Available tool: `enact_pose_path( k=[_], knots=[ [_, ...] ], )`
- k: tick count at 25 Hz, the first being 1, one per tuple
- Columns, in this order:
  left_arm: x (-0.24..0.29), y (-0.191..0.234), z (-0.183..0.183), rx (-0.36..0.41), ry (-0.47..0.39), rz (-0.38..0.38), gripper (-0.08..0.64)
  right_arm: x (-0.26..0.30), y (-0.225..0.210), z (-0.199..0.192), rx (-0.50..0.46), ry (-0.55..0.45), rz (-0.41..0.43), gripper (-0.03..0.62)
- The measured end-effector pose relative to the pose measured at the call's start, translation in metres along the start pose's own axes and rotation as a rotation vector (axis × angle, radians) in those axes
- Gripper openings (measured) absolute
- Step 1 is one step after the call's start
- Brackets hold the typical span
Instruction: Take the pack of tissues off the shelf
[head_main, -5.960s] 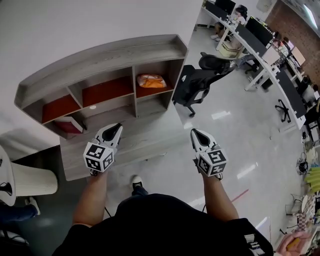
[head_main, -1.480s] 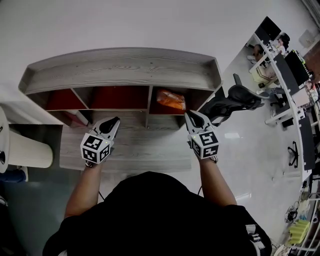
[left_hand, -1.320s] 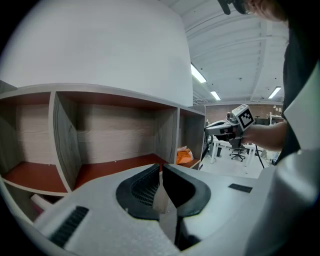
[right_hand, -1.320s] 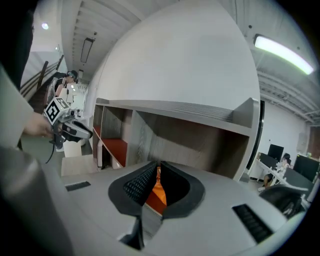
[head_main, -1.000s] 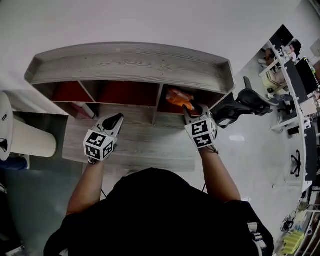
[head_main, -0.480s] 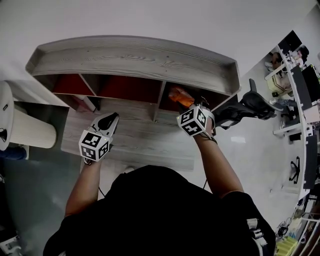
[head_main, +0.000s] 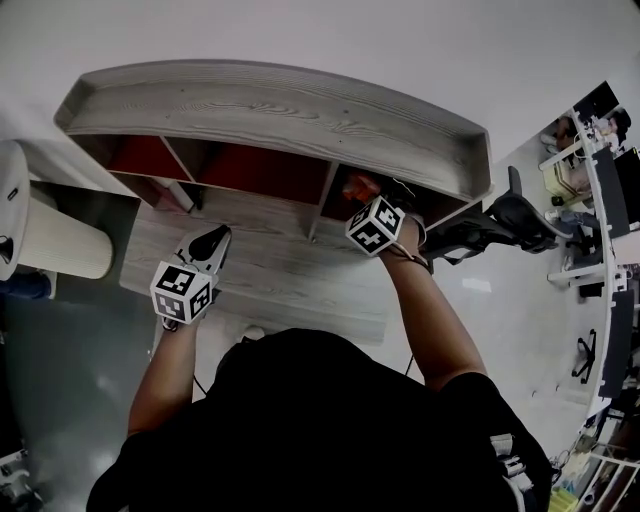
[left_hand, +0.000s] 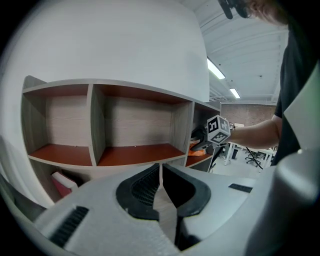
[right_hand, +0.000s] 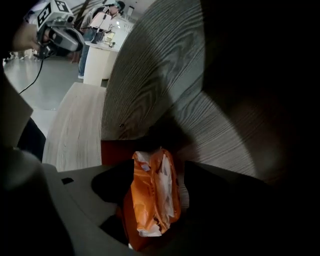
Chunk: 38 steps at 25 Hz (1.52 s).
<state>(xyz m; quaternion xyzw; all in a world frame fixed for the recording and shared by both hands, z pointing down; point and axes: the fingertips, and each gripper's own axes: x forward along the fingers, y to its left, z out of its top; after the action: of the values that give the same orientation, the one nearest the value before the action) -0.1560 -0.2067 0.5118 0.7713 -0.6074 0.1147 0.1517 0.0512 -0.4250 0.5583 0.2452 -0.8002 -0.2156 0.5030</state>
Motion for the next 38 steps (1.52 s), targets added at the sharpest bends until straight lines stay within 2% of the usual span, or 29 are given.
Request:
enact_pose_path(
  k=[10,18,19,22,25,28,33,38],
  knots=[
    [-0.006,-0.003,-0.018,-0.032,0.026,0.03,0.032,0.028,0.003,-0.001,-0.039,0.026,0.058,0.311],
    [-0.01,-0.007,-0.016,-0.065,0.005,0.029,0.032,0.037,0.009,-0.006,-0.067,0.022,0.056,0.308],
    [-0.01,-0.008,-0.016,-0.064,0.005,0.029,0.032,0.037,0.01,-0.006,-0.069,0.023,0.057,0.299],
    [-0.011,-0.011,-0.018,-0.081,0.004,0.023,0.032,0.039,0.015,-0.01,-0.084,0.028,0.069,0.21],
    [-0.01,-0.017,-0.014,-0.118,-0.01,-0.001,0.032,0.039,0.021,-0.014,-0.081,0.02,0.085,0.156],
    [-0.008,-0.021,-0.013,-0.112,-0.01,-0.009,0.032,0.037,0.021,-0.015,-0.081,0.007,0.072,0.119],
    [-0.005,-0.025,-0.018,-0.104,0.0,-0.016,0.032,0.023,0.016,-0.008,-0.068,-0.048,0.047,0.089],
    [-0.005,-0.03,-0.019,-0.095,0.001,-0.02,0.032,0.014,0.013,-0.01,-0.06,-0.059,0.034,0.078]
  ],
)
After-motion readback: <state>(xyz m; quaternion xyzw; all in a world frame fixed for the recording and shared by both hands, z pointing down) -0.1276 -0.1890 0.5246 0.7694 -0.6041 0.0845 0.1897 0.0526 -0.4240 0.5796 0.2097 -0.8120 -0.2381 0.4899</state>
